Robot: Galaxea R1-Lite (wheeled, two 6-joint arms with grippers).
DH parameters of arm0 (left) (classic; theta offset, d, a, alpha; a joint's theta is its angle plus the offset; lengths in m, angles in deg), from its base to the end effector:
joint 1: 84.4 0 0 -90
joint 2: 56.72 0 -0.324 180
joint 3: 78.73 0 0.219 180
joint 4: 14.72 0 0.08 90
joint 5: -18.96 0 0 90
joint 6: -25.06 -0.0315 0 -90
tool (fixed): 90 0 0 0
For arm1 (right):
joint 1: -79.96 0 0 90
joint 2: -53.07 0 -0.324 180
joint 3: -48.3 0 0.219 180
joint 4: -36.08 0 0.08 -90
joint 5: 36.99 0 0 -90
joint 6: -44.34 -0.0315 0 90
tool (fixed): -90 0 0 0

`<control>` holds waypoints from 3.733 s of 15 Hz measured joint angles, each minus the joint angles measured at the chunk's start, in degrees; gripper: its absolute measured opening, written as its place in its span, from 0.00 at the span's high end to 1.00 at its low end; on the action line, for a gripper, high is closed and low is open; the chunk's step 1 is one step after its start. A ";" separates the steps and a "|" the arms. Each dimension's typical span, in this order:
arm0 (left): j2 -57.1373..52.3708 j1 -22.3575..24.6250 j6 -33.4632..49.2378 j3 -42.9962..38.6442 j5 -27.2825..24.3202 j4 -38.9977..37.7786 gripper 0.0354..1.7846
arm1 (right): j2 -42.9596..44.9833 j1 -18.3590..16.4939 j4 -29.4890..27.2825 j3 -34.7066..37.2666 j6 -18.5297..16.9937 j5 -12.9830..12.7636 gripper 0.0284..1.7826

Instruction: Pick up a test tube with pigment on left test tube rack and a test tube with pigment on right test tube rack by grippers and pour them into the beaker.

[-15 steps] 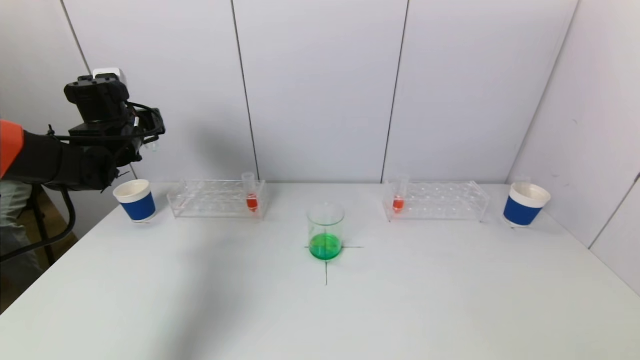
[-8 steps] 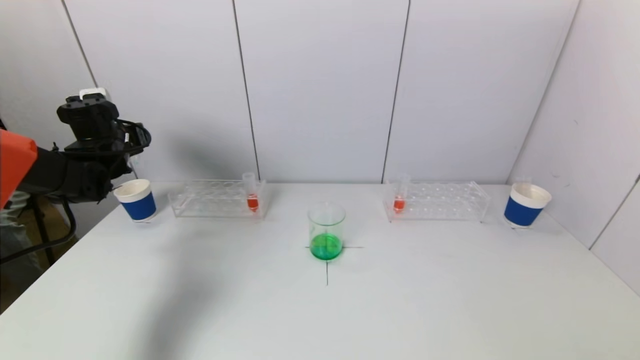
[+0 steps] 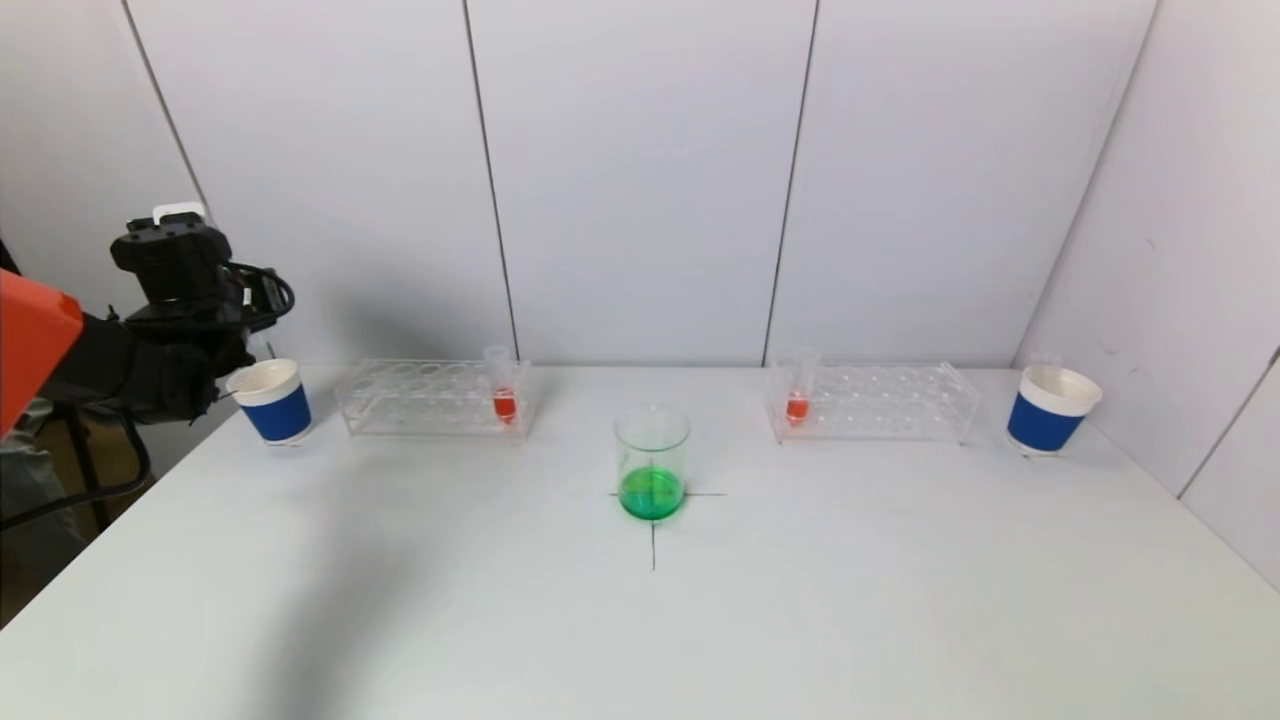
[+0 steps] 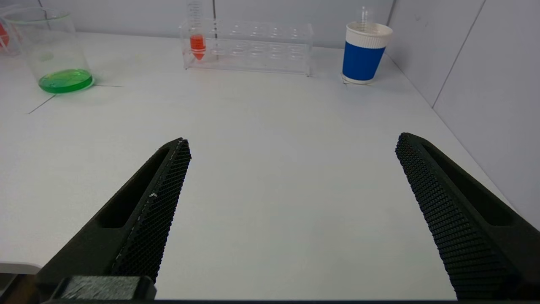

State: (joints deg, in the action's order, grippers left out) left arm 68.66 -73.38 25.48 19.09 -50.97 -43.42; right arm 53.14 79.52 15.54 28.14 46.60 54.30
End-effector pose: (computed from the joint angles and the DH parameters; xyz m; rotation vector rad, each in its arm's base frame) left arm 0.4802 0.1045 0.1650 -0.0087 -0.0221 0.5425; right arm -0.0070 0.0008 0.0747 -0.0394 0.0051 0.0149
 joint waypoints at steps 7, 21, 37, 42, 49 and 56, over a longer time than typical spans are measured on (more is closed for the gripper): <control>0.09 0.13 -0.26 -3.78 -0.17 -0.06 0.78 | 0.00 0.00 0.02 0.00 0.00 0.00 0.01; 1.99 -0.26 -0.11 -8.87 -0.45 -4.50 0.78 | 0.00 0.00 0.02 0.00 0.00 -0.02 0.01; 3.28 -0.33 0.10 -9.37 -0.41 -5.11 0.78 | 0.00 0.00 0.00 0.00 0.00 0.00 0.01; 3.39 -0.33 -0.04 -9.58 -0.41 -6.66 0.63 | 0.00 0.00 0.02 0.00 0.00 0.00 0.01; 3.61 -0.41 -0.20 -10.01 -0.48 -7.06 0.08 | 0.00 0.00 0.02 0.00 0.00 0.00 0.01; 2.77 -0.80 -0.39 -9.92 -0.59 -6.99 0.01 | 0.00 0.00 0.00 0.00 0.00 -0.02 0.01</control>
State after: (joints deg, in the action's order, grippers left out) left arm 71.43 -74.18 25.09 9.17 -51.56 -50.41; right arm 53.14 79.52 15.54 28.14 46.60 54.27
